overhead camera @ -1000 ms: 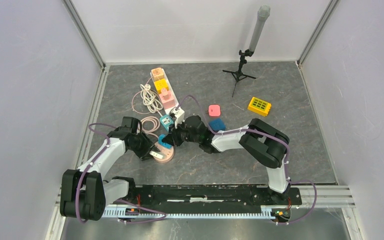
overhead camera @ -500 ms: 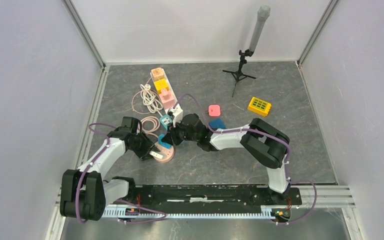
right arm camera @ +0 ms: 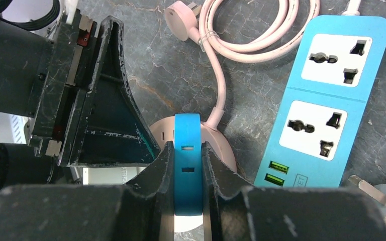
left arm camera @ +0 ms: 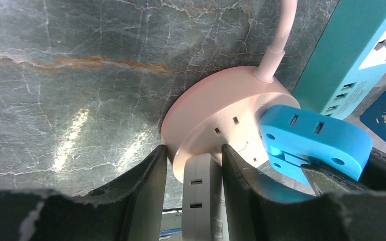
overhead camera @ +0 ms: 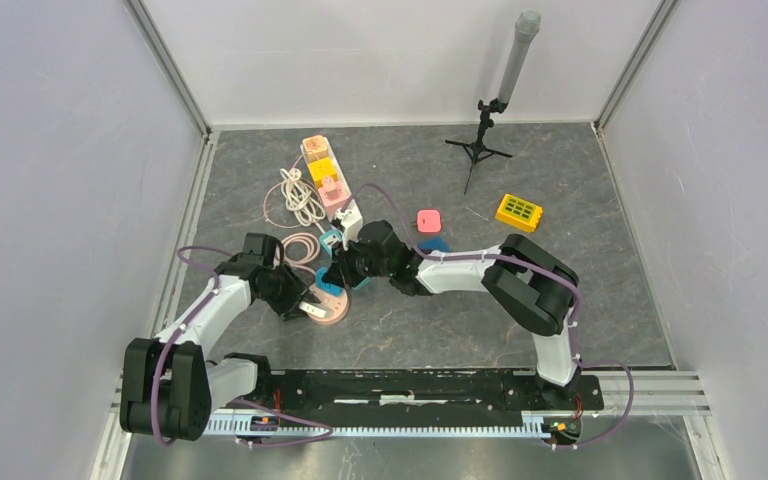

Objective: Pull the plug off the socket

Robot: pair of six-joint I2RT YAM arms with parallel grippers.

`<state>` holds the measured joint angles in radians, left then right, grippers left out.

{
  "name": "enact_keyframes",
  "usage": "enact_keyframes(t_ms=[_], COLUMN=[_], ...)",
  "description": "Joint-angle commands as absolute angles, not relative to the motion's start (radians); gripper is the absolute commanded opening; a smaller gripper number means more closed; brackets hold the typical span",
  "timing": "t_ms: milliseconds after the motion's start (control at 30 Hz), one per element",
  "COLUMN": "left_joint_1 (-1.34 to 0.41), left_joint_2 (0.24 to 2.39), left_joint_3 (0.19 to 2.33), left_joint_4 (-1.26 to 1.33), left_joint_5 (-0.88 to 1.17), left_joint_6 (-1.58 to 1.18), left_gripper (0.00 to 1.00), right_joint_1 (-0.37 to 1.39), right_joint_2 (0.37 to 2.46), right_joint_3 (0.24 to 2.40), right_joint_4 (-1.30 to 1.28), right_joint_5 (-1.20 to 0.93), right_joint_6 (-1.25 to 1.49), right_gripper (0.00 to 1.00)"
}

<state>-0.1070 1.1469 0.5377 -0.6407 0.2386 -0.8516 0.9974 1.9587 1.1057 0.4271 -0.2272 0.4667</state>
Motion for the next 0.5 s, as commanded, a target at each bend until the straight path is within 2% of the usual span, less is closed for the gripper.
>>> enact_keyframes(t_ms=[0, 200, 400, 467], left_joint_1=[-0.104, -0.104, -0.104, -0.105], left_joint_2=[1.178, 1.177, 1.173, 1.172], left_joint_3=[0.51, 0.509, 0.509, 0.511], left_joint_4=[-0.65, -0.65, -0.65, -0.65], left_joint_5=[0.094, 0.095, 0.098, 0.101], left_joint_6=[-0.844, -0.842, -0.843, -0.844], left_gripper=[0.49, 0.48, 0.48, 0.48], right_joint_1=[1.023, 1.035, 0.967, 0.977], right_joint_2=[1.944, 1.899, 1.947, 1.948], right_joint_3=[1.222, 1.157, 1.172, 1.176], right_joint_4=[0.381, 0.459, 0.564, 0.554], right_joint_5=[-0.242, -0.196, -0.425, -0.406], right_joint_6=[0.48, 0.397, 0.683, 0.657], right_gripper=[0.0, 0.0, 0.0, 0.0])
